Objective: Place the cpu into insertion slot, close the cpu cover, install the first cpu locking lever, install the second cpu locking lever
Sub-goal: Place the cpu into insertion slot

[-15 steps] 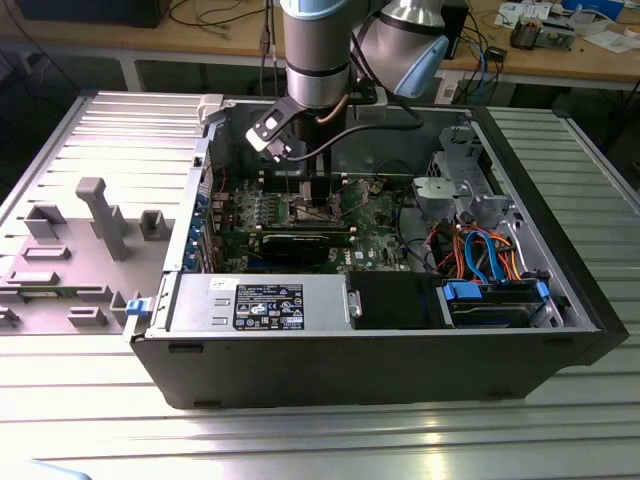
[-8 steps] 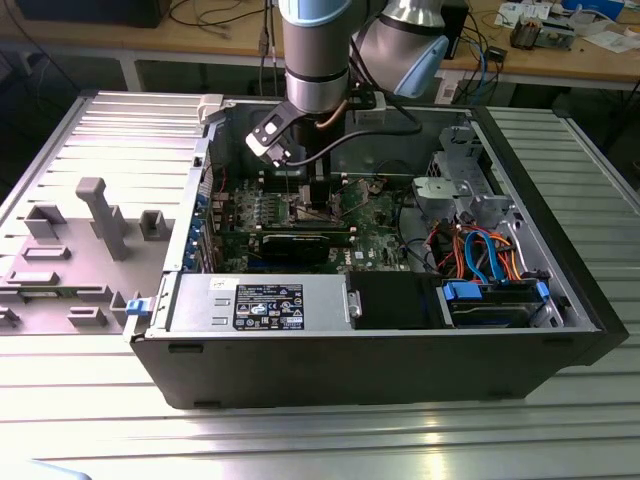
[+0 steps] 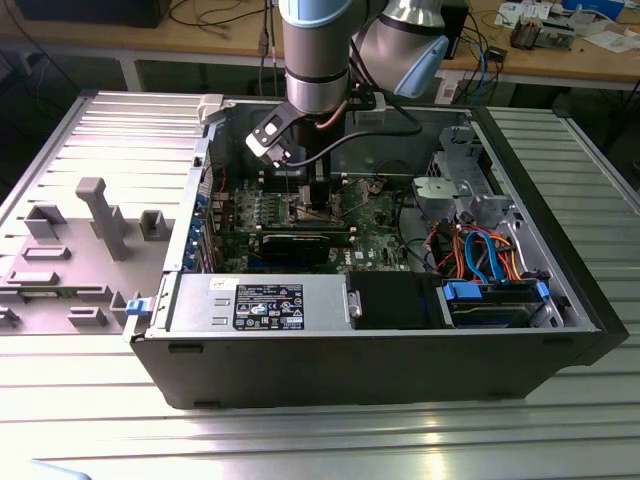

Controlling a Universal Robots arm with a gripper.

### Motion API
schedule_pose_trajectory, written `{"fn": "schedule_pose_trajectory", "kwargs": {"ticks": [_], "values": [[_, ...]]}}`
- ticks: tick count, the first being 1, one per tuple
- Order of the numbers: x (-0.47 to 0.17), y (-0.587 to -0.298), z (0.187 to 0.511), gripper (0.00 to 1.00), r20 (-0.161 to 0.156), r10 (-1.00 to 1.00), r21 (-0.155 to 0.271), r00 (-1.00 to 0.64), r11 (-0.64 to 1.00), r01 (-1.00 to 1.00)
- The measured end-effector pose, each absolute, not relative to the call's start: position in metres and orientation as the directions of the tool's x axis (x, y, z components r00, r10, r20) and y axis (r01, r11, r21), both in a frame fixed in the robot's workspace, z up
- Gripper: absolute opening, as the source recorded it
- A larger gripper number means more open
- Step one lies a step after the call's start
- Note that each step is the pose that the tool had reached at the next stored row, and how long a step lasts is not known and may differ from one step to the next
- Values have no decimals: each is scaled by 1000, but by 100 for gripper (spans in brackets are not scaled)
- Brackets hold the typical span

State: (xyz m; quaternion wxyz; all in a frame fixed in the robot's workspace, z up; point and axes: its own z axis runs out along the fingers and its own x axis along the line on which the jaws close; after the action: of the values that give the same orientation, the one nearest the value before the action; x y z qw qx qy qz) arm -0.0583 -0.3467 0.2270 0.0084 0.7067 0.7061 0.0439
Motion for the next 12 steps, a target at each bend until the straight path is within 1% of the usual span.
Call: {"fn": "schedule_pose_trajectory", "kwargs": {"ticks": [12], "values": [[-59,-347,225,55,50,999,74,-1,-2,997]]}}
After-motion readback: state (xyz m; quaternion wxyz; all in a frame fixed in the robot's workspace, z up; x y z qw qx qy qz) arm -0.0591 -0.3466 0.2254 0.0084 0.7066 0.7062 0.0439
